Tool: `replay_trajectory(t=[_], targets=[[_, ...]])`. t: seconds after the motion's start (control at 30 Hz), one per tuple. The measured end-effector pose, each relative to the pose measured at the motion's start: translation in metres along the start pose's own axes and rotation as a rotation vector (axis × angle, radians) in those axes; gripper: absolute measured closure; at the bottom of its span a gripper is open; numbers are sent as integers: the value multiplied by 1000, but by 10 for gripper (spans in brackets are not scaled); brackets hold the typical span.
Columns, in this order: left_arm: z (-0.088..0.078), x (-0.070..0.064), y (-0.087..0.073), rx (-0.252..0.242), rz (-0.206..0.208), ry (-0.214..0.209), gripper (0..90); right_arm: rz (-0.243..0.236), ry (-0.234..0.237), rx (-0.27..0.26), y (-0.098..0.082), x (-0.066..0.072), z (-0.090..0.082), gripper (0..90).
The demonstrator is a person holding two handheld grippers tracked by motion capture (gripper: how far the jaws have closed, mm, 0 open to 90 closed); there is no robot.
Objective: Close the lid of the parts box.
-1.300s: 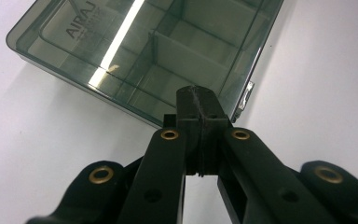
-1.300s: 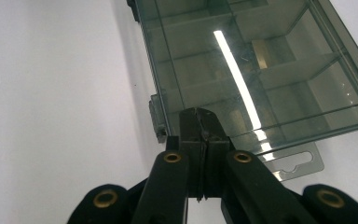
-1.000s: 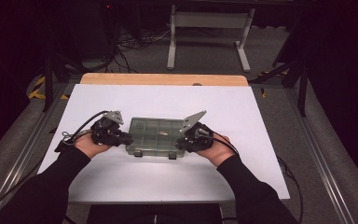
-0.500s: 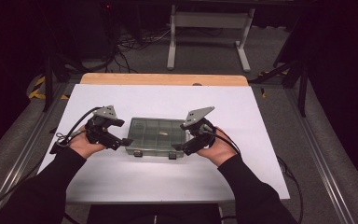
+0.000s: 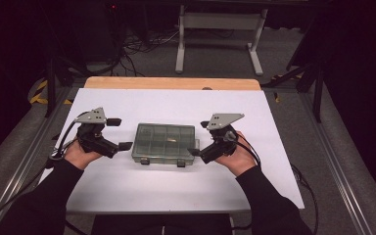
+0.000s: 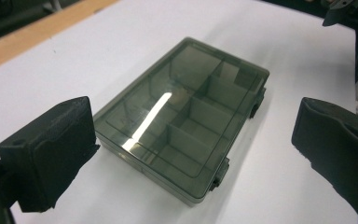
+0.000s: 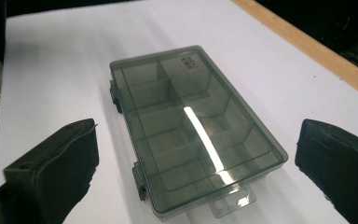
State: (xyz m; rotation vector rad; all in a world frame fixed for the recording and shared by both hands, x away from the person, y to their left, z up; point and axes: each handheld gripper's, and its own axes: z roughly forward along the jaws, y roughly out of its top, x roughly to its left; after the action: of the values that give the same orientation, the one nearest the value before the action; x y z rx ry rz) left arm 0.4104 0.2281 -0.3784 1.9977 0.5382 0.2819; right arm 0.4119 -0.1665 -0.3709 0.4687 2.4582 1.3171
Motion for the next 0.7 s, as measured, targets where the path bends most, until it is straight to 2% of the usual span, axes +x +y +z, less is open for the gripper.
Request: replay_trajectory(t=[0.13, 0.17, 0.2, 0.23, 0.3, 0.43, 0.53, 0.7], targets=[[-12, 0, -9, -81, 6, 31, 9, -9, -10, -65, -5, 0, -10, 2], [-14, -1, -11, -104, -1, 32, 10, -20, -19, -88, -8, 2, -15, 2], [-17, -1, -13, -118, -3, 36, 10, -20, -19, -88, -8, 2, -15, 2], [-22, -1, -19, -150, -10, 52, 12, -32, -37, -113, -11, 3, -19, 2], [-25, -2, -22, -163, -15, 58, 12, -33, -41, -122, -12, 4, -21, 2], [-31, -6, -32, -198, -12, 92, 15, -26, -85, -183, -21, 4, -33, 2], [-36, -9, -42, -244, -6, 119, 15, -22, -99, -202, -27, 3, -36, 2], [-39, -10, -59, -278, -15, 156, 15, -2, -122, -225, -41, 2, -42, 3]])
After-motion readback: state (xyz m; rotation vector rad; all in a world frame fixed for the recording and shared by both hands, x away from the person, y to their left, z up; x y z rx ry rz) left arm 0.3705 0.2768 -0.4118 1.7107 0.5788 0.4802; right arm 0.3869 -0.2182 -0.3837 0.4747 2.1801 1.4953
